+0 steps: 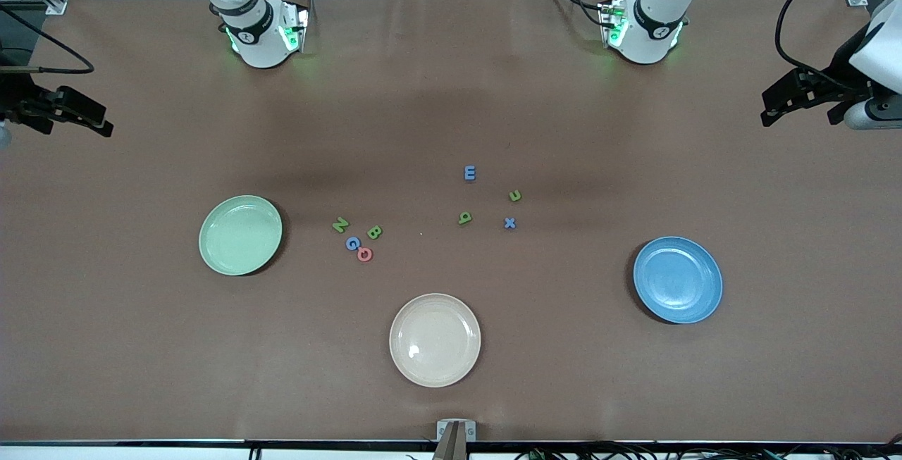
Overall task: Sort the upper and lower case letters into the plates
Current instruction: 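Move the left gripper out from rest toward the scattered letters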
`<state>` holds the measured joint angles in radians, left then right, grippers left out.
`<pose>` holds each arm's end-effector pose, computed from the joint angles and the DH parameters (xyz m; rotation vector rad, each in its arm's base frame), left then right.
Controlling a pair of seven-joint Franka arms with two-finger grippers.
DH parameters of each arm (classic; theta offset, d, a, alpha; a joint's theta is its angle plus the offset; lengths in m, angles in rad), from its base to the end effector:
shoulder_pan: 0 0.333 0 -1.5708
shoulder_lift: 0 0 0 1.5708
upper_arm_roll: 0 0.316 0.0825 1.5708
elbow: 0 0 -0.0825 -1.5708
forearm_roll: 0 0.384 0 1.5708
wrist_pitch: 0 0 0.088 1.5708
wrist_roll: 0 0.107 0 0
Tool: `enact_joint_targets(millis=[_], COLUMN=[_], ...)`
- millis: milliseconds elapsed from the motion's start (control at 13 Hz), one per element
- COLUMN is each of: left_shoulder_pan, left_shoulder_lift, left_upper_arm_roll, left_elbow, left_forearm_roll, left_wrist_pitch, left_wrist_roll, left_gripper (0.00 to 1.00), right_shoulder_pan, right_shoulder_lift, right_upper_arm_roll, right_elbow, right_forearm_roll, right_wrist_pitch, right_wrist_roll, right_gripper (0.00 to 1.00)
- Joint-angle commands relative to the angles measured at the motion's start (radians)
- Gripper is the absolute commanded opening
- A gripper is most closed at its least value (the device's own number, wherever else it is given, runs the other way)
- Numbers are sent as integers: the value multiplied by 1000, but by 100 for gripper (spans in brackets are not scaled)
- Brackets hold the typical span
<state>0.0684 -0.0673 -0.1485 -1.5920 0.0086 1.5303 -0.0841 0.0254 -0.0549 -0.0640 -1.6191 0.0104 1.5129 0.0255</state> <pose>0.5278 -0.0444 0.6470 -3.1235 -0.0073 -0.0099 0.5305 -0.0203 0.6267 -3.1247 0.0994 0.0802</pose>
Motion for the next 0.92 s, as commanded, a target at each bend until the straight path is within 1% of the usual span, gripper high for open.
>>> enact_joint_targets(millis=[0, 230, 460, 537, 690, 844], left_shoulder_pan=[4, 5, -1, -5, -6, -6], left_shoulder_lift=[-11, -11, 39, 43, 50, 67], left_upper_arm_roll=[-3, 3, -2, -15, -48, -97], left_elbow=[6, 7, -6, -53, -152, -274], left_forearm_roll=[-2, -1, -2, -7, -10, -12], left_wrist_pitch=[-16, -16, -16, -6, 109, 279], left_wrist_roll=[14, 20, 17, -11, -92, -162], left_gripper=[100, 100, 100, 100, 100, 100], right_shoulder_pan=[-36, -38, -38, -38, -36, -36], right_shoulder_lift=[-14, -19, -40, -48, -48, -48], right_upper_arm_roll=[27, 23, 23, 23, 24, 23], right_elbow=[-2, -13, -44, -53, -54, -53], right_forearm_roll=[5, 13, 13, 13, 14, 17], right_wrist_pitch=[-7, -7, 1, 6, 7, 10], right_wrist_roll=[-2, -6, -7, -6, -6, -6], right_gripper=[100, 100, 100, 100, 100, 100])
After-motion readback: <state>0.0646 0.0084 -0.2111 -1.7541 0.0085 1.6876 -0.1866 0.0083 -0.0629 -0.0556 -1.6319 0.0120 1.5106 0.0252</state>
